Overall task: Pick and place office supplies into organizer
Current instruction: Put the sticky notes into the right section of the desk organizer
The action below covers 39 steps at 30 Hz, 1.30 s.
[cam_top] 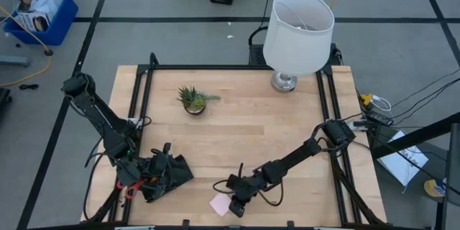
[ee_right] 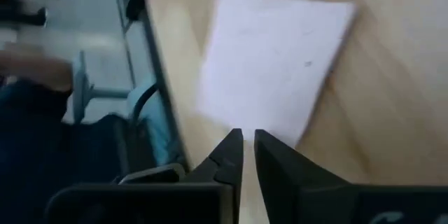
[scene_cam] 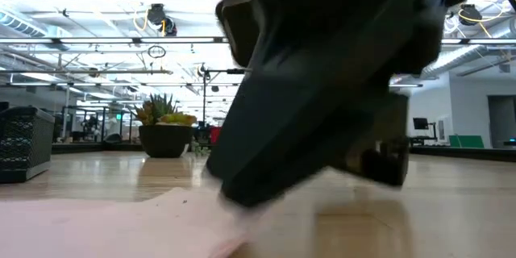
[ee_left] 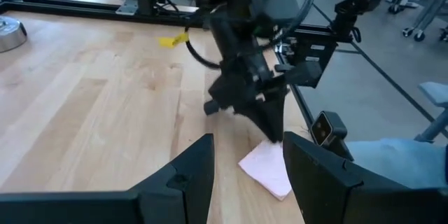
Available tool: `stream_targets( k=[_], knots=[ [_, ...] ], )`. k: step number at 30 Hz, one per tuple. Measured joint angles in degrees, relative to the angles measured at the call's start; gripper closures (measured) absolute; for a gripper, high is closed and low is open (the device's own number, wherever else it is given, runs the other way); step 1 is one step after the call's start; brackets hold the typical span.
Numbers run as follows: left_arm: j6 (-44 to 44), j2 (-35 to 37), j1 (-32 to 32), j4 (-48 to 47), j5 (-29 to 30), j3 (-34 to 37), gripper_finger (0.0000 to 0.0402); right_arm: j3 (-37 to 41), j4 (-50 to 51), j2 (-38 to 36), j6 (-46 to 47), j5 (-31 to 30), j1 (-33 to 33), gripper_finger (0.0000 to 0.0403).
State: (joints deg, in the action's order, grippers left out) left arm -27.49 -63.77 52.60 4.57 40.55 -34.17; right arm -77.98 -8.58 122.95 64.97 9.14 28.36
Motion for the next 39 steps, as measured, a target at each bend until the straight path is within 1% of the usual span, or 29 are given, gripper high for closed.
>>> stream_targets(
  k=[3, 7, 9, 11, 13, 15, 18, 21, 24, 27, 32, 37, 39],
  knots=[
    [-0.02, 0.00, 0.00, -0.03, -0.04, 0.00, 0.0227, -0.05, 2.81, -2.67, -1.15, -0.12, -0.28, 0.0374],
    [0.00, 0.00, 0.00, -0.06, -0.04, 0.00, 0.0227, -0.08, 9.57, -4.15, -3.94, -5.46, -0.42, 0.0380],
    [0.09, 0.00, 0.00, -0.06, -0.04, 0.00, 0.0227, -0.02, 8.76, -3.98, -4.99, -6.54, -0.42, 0.0381],
    [0.18, 0.00, 0.00, -0.10, -0.04, 0.00, 0.0227, -0.07, 4.96, -3.77, -5.53, -7.19, -0.41, 0.0381],
    [0.24, 0.00, 0.00, -0.10, -0.04, 0.00, 0.0227, -0.30, 0.66, -2.89, -5.73, -6.10, -0.15, 0.0381],
    [0.27, 0.00, -0.02, -0.13, -0.02, 0.00, 0.0227, -0.20, -0.16, -1.65, -5.98, -5.87, -0.07, 0.0381],
    [0.27, 0.00, -0.02, -0.28, -0.03, 0.00, 0.0227, -0.13, 2.25, -0.49, -5.36, -5.78, 0.14, 0.0382],
    [0.20, 0.00, -0.02, -0.53, -0.02, 0.00, 0.0227, -0.20, 2.84, 0.78, -3.91, -4.53, 0.24, 0.0393],
    [0.25, 0.00, -0.02, -0.53, -0.02, 0.00, 0.0227, -0.34, 3.34, 1.21, -4.17, -4.71, 0.28, 0.0401],
    [0.25, 0.00, -0.02, -0.55, -0.02, 0.00, 0.0227, -0.41, 7.13, 1.05, -4.41, -6.07, -0.04, 0.0402],
    [0.25, 0.00, -0.02, -0.56, -0.02, 0.02, 0.0227, -0.45, 13.19, 0.81, -4.86, -5.47, -1.67, 0.0402],
    [0.25, 0.00, -0.02, -0.57, -0.02, 0.04, 0.0227, -0.39, 16.41, -0.76, -8.48, -5.52, -4.08, 0.0402],
    [0.22, 0.00, -0.02, -0.58, -0.02, 0.07, 0.0227, -0.35, 20.06, -2.42, -10.07, -6.08, -5.53, 0.0402]
  ],
)
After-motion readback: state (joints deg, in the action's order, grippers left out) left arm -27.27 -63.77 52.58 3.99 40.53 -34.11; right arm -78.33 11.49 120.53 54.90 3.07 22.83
